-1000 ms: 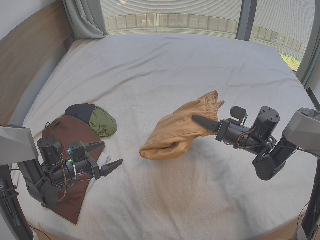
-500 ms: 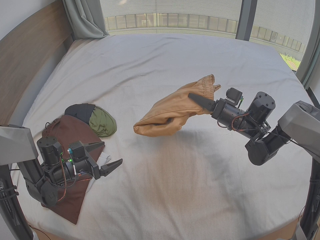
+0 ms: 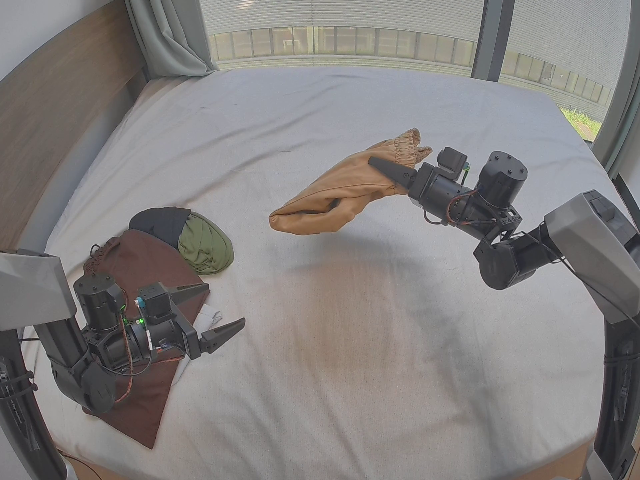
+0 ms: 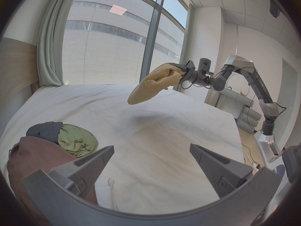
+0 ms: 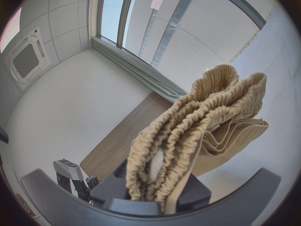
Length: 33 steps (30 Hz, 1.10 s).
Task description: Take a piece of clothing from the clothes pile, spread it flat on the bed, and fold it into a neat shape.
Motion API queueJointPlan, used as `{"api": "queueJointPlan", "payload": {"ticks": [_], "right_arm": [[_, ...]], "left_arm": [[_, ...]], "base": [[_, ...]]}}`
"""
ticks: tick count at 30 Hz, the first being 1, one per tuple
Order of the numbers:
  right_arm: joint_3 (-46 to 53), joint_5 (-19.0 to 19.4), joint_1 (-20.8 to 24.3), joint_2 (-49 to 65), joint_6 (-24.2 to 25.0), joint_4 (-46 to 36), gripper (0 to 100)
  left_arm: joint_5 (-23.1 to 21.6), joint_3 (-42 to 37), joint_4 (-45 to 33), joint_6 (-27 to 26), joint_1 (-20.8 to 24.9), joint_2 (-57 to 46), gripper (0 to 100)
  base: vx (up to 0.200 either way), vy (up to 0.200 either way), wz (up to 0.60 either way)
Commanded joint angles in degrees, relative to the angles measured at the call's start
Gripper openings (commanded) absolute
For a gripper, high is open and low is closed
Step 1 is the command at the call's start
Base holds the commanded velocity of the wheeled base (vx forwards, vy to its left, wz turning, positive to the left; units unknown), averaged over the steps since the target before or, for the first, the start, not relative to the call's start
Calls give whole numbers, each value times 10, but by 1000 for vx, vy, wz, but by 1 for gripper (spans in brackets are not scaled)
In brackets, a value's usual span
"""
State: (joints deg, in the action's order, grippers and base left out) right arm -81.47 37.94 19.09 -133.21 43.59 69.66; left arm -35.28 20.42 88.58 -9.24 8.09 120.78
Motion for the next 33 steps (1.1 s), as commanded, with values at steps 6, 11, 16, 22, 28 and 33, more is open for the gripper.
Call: {"api": "queueJointPlan", "payload": {"ticks": [6, 11, 16, 22, 28, 33], "right_arm": [[-67, -1, -10, -79, 0, -25, 0], [-93, -1, -27, -103, -1, -49, 0], [-99, -1, -31, -105, -1, -58, 0], [-108, -1, -28, -105, -1, -60, 0], [-151, -1, -28, -107, 0, -90, 0], [-217, -2, -29, -108, 0, -138, 0]], "left_arm": [[-1, 1, 0, 0, 0, 1, 100], [-1, 1, 1, 0, -3, 1, 100], [-1, 1, 0, 0, -2, 2, 100], [-1, 1, 1, 0, -2, 2, 100], [-1, 1, 1, 0, -2, 2, 100], [-1, -2, 1, 0, 0, 1, 100]], "base": [[0, 0, 0], [0, 0, 0], [0, 0, 0], [0, 0, 0], [0, 0, 0], [0, 0, 0]]}}
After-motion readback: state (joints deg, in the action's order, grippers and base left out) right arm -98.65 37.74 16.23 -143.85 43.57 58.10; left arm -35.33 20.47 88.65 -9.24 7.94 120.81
